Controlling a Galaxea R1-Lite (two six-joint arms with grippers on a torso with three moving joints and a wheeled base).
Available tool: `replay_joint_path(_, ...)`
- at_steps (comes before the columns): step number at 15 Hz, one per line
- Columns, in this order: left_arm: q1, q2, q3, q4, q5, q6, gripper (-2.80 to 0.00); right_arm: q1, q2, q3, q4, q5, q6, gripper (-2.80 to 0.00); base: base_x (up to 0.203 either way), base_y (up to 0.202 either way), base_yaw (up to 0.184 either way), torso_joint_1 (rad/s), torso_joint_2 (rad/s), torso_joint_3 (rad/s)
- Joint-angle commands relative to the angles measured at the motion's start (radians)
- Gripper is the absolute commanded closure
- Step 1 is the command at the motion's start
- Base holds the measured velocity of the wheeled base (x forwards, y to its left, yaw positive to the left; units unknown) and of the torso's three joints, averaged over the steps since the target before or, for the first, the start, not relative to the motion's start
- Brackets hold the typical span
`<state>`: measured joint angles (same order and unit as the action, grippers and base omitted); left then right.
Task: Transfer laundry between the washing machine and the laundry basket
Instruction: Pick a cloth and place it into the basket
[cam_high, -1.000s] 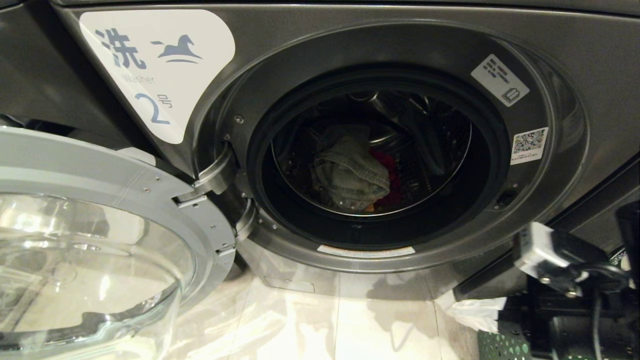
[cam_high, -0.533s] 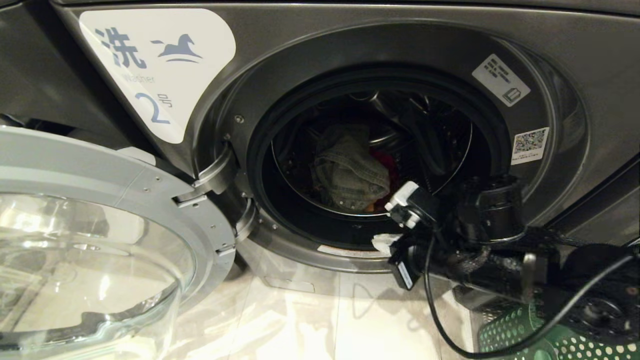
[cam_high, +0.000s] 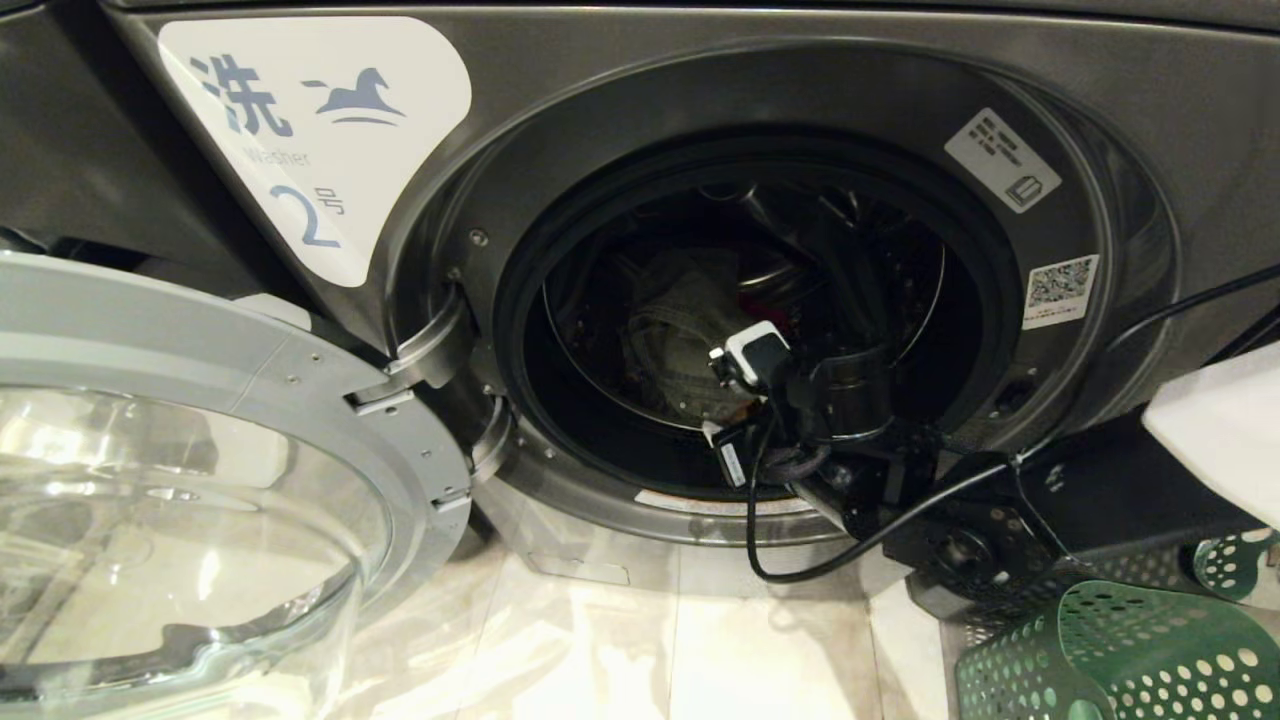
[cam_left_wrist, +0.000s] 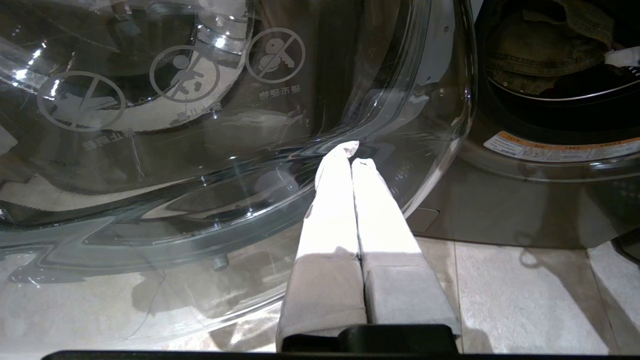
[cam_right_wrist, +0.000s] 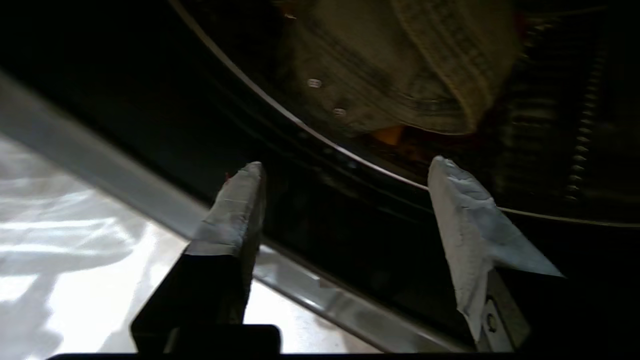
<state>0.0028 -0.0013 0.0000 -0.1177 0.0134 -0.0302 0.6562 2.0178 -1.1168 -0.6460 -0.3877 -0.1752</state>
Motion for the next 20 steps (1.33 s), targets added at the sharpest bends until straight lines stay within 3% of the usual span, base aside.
replay_joint_path(1, 0.000, 0.001, 0.040, 0.000, 0.000, 0.000, 0.00, -0.002, 0.054, -0.045, -0.001, -0.153, -0.012, -2.80, 0.000, 0.000, 0.000, 0.000, 0.00, 0.000)
replay_joint_path(3, 0.000, 0.001, 0.040, 0.000, 0.000, 0.000, 0.00, -0.023, 0.092, -0.087, 0.000, -0.223, -0.031, -2.80, 0.000, 0.000, 0.000, 0.000, 0.00, 0.000)
replay_joint_path(7, 0.000, 0.001, 0.040, 0.000, 0.000, 0.000, 0.00, -0.063, 0.162, -0.196, 0.008, -0.232, -0.039, -2.80, 0.000, 0.000, 0.000, 0.000, 0.00, 0.000)
replay_joint_path(11, 0.000, 0.001, 0.040, 0.000, 0.001, -0.002, 0.00, -0.096, 0.288, -0.390, 0.007, -0.238, -0.093, -2.80, 0.000, 0.000, 0.000, 0.000, 0.00, 0.000)
replay_joint_path(20, 0.002, 0.001, 0.040, 0.000, 0.002, 0.000, 0.00, -0.137, 0.432, -0.590, 0.011, -0.284, -0.130, -2.80, 0.000, 0.000, 0.000, 0.000, 0.00, 0.000)
